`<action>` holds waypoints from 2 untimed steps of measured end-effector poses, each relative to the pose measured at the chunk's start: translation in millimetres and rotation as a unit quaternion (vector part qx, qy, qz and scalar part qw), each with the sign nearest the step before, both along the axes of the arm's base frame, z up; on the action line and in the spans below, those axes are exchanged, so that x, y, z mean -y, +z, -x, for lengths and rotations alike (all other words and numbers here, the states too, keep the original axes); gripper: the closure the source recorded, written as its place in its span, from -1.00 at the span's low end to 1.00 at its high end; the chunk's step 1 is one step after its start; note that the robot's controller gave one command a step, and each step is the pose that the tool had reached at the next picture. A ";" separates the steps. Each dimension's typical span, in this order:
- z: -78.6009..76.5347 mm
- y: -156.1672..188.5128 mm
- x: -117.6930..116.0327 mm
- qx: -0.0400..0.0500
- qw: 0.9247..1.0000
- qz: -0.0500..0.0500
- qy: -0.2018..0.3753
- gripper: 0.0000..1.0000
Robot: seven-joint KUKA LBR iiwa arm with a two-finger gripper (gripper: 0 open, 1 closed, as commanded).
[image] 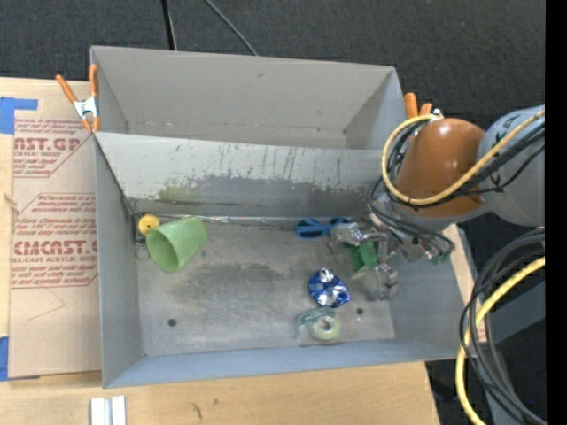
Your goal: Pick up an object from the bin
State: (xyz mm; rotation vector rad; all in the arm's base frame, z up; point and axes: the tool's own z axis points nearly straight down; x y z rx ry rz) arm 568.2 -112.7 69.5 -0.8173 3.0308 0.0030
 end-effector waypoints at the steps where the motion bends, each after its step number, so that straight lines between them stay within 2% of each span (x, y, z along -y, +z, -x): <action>1: 0.0 0.0 0.0 0.000 1.000 0.000 0.000 1.00; 2: -0.1 71.8 -1.3 0.004 1.000 0.001 -0.023 1.00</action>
Offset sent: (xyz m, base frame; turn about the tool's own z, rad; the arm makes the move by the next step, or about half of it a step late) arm 0.0000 0.0000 0.0000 0.0000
